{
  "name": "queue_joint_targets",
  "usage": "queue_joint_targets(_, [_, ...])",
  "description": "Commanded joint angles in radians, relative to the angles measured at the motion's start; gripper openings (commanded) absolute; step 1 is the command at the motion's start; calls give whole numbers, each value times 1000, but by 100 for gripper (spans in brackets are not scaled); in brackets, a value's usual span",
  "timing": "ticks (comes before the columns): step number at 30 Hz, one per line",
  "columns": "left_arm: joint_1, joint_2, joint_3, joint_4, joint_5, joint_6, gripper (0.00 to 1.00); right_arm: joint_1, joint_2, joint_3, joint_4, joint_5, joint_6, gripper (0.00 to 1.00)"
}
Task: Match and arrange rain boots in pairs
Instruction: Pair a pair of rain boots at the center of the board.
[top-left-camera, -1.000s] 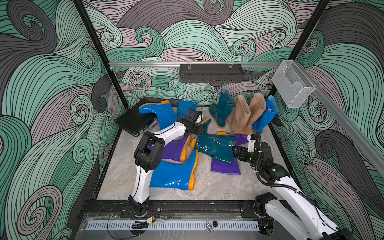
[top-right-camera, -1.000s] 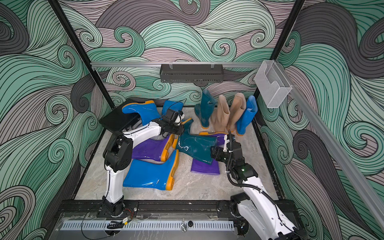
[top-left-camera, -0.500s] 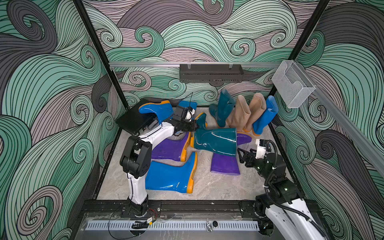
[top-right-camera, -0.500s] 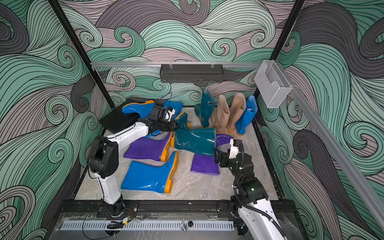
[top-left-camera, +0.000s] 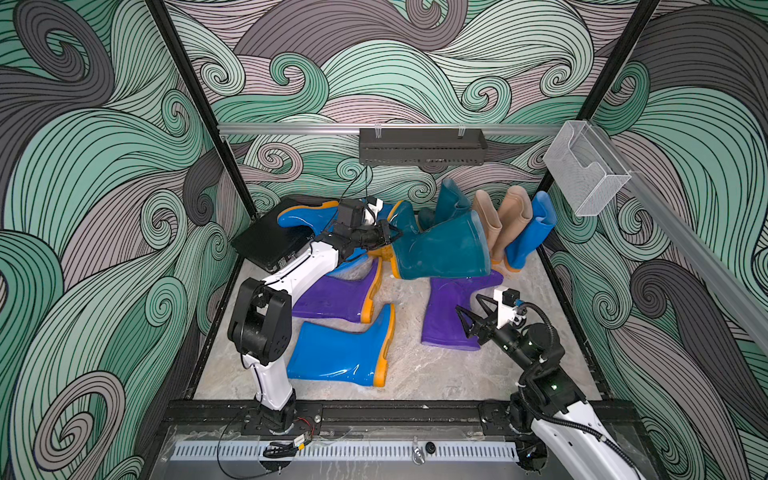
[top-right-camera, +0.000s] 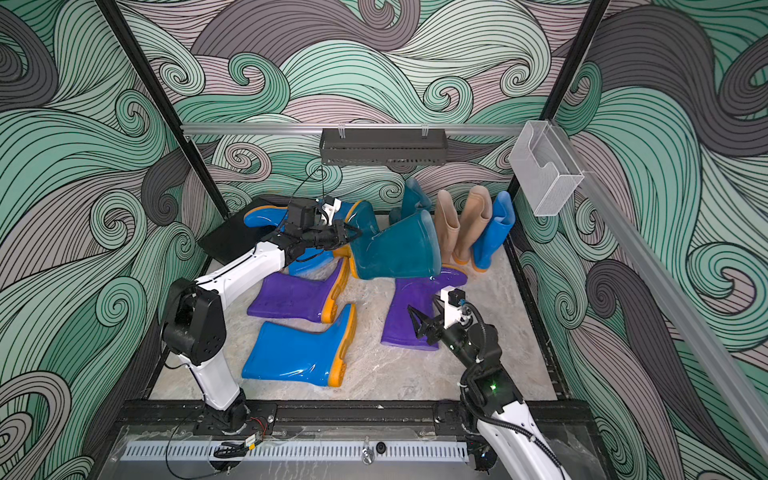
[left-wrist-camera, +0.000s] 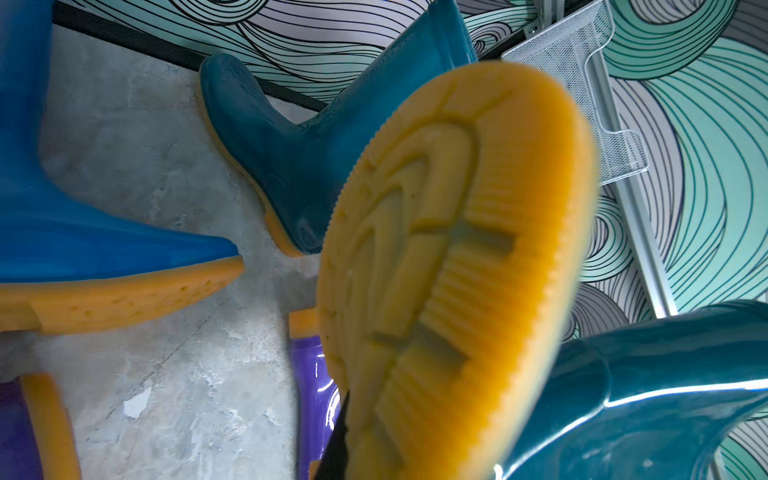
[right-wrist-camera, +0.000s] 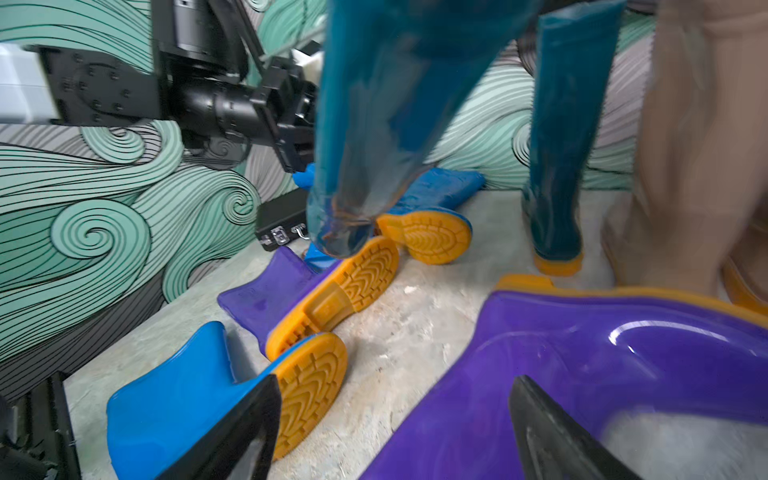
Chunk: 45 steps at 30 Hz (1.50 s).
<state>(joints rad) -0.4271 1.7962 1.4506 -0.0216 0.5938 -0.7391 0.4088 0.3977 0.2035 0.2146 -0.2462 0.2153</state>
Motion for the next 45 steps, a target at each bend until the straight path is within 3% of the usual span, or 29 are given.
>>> queue_joint_targets(1, [-11, -25, 36, 120, 60, -80, 0, 56, 96, 13, 288, 87, -62, 87])
queue_joint_targets(8, [-28, -27, 36, 132, 50, -111, 0, 156, 328, 69, 606, 217, -118, 89])
queue_joint_targets(14, [-36, -25, 30, 161, 50, -143, 0, 176, 492, 92, 851, 415, -97, 90])
queue_joint_targets(18, [-40, -29, 27, 161, 45, -146, 0, 185, 552, 143, 894, 412, -96, 90])
queue_joint_targets(22, [-39, -30, 21, 165, 49, -155, 0, 188, 602, 179, 911, 569, -40, 89])
queue_joint_targets(25, [-39, -39, 8, 167, 46, -153, 0, 188, 616, 222, 891, 562, 8, 78])
queue_joint_targets(27, [-37, -37, 10, 160, 50, -151, 0, 189, 616, 264, 822, 527, 27, 60])
queue_joint_targets(30, [-29, -30, 26, 123, 53, -142, 12, 188, 606, 295, 738, 522, 48, 28])
queue_joint_targets(33, [-14, -35, 38, 66, 55, -112, 35, 189, 595, 334, 641, 504, 46, 0])
queue_joint_targets(42, [15, -97, 8, -107, -52, 85, 83, 190, 695, 513, 500, 377, -78, 0])
queue_joint_targets(45, [15, -108, 10, -185, -102, 169, 87, 188, 732, 578, 443, 377, -140, 0])
